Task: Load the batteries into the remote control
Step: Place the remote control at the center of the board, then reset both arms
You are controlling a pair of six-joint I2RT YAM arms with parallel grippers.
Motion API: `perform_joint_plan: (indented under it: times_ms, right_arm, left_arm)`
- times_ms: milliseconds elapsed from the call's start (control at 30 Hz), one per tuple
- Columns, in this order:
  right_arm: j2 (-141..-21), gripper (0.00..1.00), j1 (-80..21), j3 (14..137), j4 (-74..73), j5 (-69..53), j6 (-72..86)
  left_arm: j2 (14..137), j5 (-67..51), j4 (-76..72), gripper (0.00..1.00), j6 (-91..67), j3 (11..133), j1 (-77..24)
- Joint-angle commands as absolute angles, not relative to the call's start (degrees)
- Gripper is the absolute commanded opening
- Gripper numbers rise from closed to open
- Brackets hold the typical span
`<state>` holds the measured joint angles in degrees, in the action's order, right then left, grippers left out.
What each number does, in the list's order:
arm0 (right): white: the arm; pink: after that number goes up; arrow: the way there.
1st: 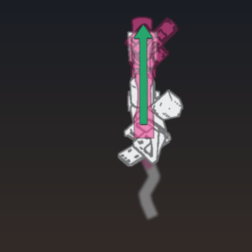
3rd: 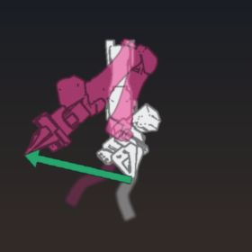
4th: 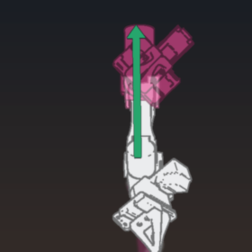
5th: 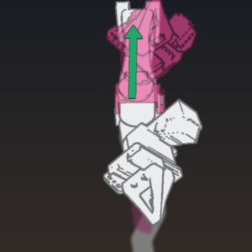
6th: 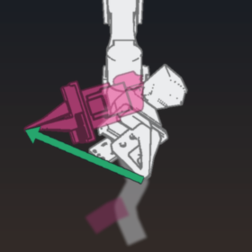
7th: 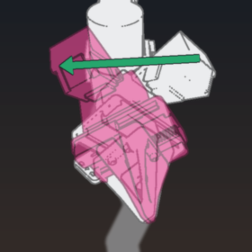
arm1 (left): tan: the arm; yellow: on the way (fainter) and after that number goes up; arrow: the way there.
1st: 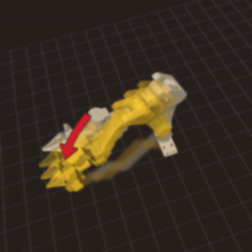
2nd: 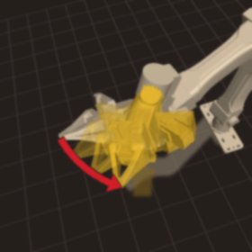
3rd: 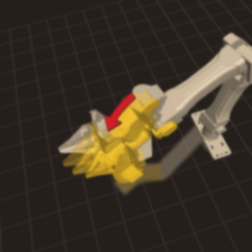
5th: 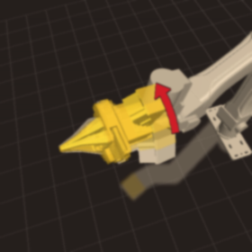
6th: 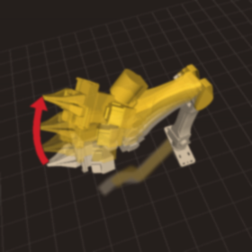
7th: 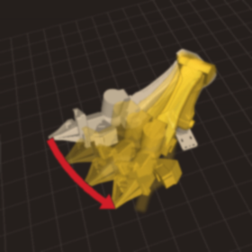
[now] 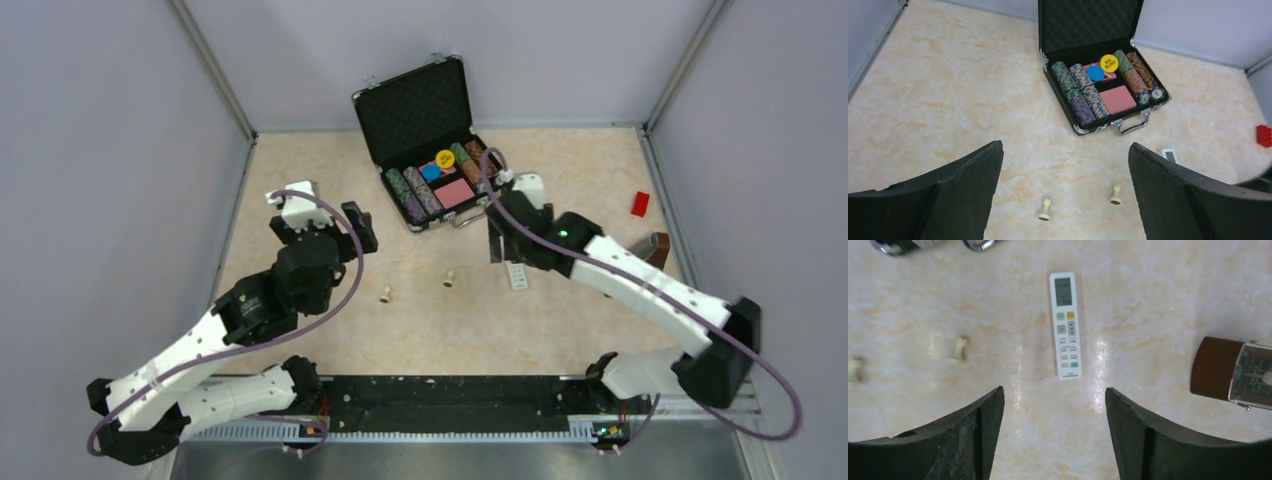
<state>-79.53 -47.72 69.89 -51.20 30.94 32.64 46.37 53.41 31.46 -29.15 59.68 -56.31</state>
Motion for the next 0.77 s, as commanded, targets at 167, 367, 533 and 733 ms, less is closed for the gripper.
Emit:
perform_joint_plan:
  times_ms: [167, 367, 533, 733]
  right_arm:
    - [-49.5, 0.82, -43.9, 74.3, -62.5, 40.1, 32.7]
    - [-33.0, 0.99, -43.9, 75.6, -65.0, 45.3, 30.8]
    - [-26.2, 0.99, -43.9, 78.5, -67.7, 48.2, 32.3]
    - [-25.6, 0.99, -43.9, 79.2, -68.7, 48.6, 33.9]
  left_arm:
    - [34.3, 44.4, 40.0, 0.99, -30.0, 63.4, -56.3]
    - [25.8, 43.8, 47.3, 0.99, -34.3, 62.0, -56.4]
    - [20.7, 44.3, 50.3, 0.99, -35.7, 62.0, -56.4]
    - [19.4, 45.2, 52.7, 0.99, -35.8, 63.4, -56.4]
